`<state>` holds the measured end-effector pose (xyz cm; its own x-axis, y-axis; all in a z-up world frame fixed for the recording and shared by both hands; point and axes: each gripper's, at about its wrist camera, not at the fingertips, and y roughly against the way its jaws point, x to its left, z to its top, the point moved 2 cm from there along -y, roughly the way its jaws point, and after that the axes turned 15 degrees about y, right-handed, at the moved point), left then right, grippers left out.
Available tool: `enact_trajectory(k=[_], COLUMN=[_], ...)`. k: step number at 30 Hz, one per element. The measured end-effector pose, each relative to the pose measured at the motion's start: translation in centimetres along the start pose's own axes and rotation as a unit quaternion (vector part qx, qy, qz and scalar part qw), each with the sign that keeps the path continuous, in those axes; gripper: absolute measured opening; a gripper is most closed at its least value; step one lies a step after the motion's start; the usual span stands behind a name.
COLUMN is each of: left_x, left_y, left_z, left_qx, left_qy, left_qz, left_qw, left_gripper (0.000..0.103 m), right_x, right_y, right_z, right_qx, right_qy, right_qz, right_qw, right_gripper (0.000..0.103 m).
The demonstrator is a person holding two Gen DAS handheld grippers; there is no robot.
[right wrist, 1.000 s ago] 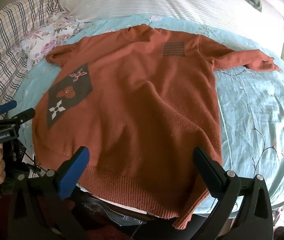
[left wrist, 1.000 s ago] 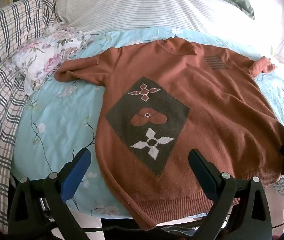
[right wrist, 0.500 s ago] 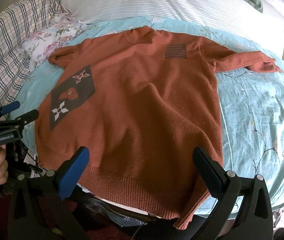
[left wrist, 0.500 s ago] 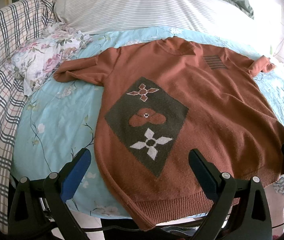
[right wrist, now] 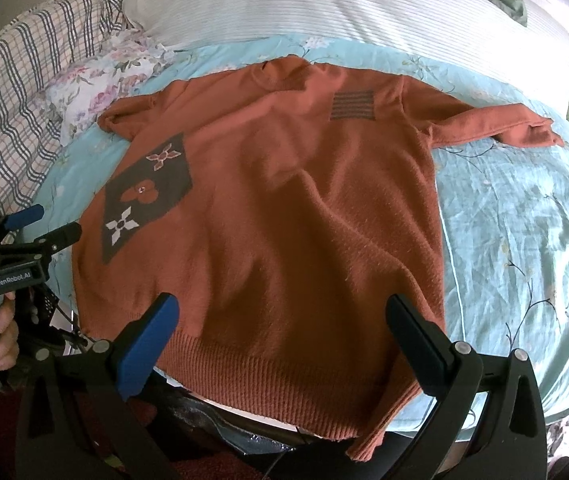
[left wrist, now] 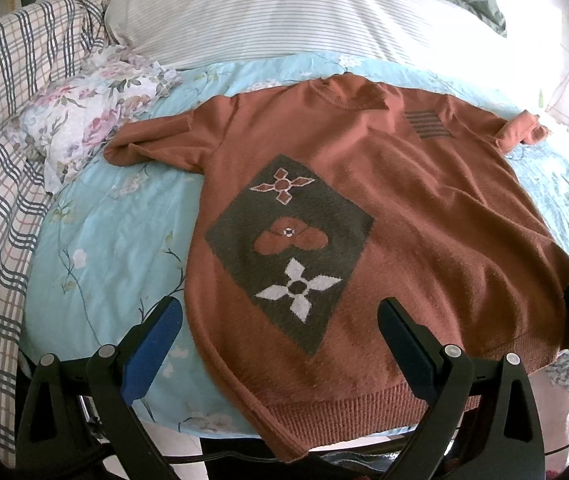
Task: Fold small clothes
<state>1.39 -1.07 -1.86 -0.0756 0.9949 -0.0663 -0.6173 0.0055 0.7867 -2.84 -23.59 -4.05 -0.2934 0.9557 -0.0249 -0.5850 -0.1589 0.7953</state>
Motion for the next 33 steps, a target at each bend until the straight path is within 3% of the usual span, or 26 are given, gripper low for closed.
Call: enact_trajectory(k=[7,9,20,33], left_x=[-0.2,-0.2,-0.5,-1.5], left_y=[-0.2,-0.3,-1.7,-4.9], left_z=[0.2,0.3,0.8,2.4], left_qx=[0.025,0.001,-0.001,0.040], left_qy=[-0.004,-0.010,-0.001,0.010], left_qz=[0.006,0.009,-0.006,-0.015], left_qw=[0.9997,0.9999,1.0000,0.9990], left_gripper=[0.099,0.099,0.099,0.099], right_x=[-0.6,-0.8,-3.5,-16.2], right_y=[-0.1,-0.1,-0.6,-1.4], right_z=[0.2,0.3,0.6,2.0], right_qx=[0.003,0.002,-0.024,-0.067], right_qy=[-0.008,-0.019,-0.048,-0.169], right_qz=[0.009,0.021,0.022,0.001], right_qw=[1.000,1.000,0.998,0.983], right_gripper=[0.103,0.103,0.103,0.102])
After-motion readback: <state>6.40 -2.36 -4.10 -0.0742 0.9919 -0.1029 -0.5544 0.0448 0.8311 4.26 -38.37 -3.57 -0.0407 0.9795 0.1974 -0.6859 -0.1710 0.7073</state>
